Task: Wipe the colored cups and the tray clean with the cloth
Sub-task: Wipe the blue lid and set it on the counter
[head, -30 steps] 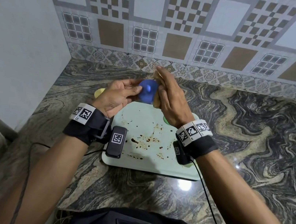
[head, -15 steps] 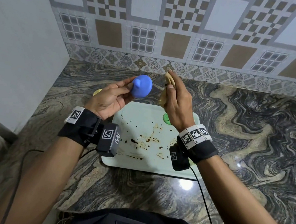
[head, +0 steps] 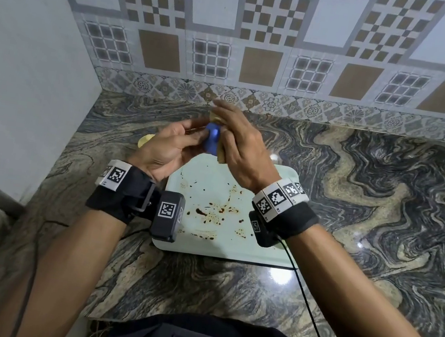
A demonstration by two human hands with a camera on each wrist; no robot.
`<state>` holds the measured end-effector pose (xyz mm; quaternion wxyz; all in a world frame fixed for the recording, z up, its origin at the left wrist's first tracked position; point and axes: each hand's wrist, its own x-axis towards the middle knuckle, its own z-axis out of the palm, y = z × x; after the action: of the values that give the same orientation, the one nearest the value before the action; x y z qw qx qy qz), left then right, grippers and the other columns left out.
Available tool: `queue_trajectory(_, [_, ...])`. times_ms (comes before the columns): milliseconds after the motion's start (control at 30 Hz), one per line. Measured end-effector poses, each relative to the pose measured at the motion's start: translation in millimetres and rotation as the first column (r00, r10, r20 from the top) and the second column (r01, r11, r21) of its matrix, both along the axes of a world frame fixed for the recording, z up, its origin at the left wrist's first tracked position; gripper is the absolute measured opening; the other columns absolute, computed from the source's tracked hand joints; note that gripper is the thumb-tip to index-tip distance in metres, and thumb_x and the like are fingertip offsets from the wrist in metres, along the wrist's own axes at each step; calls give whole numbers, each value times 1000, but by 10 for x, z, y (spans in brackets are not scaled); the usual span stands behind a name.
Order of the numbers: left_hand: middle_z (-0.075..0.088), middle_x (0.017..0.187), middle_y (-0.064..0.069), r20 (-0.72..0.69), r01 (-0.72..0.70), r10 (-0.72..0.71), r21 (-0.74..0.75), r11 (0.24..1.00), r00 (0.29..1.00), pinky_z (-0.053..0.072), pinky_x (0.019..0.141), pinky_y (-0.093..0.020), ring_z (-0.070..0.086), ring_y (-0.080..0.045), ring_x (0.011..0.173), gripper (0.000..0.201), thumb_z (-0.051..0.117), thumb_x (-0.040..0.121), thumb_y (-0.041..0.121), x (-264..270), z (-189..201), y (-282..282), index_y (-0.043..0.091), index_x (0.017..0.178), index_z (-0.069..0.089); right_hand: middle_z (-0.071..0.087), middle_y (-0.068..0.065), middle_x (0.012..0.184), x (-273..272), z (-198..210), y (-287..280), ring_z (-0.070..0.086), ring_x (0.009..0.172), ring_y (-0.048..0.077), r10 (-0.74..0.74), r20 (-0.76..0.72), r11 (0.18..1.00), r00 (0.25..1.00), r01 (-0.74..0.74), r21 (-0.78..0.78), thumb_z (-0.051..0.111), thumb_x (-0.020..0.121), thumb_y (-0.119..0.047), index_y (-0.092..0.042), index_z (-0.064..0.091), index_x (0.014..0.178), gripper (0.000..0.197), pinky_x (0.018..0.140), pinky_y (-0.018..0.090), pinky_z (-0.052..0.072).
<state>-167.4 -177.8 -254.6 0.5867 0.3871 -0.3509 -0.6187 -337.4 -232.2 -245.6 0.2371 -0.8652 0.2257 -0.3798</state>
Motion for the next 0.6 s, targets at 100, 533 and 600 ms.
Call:
queue_trajectory(100, [75,95,-3,161,-32,36,-28,999,986,56,77,-21,71,-11,87,28,46,94,-7,0,29,18,5,116,58,66,2,118,-26,1,-89,61,107,16,-77,-36,988,996,81,133,35,99,-13,-5,60,127,39,93,9,40])
queue_trajectory(533, [76,86,2,181,-275,275,-25,961,944,57,74,-23,70,-8,82,22,51,94,-6,-33,83,-60,10,105,61,69,1,103,-97,-144,-93,64,91,16,-312,92,922,946,277,270,38,105,-19,-12,50,141,39,88,35,51])
queue_trajectory(600, [75,84,1,156,-323,316,20,946,936,58,74,-24,71,-10,80,19,53,93,-6,-24,86,-90,8,104,61,63,-8,85,-97,-127,-90,59,75,7,-324,124,916,938,278,289,37,105,-22,-14,52,139,38,76,21,48])
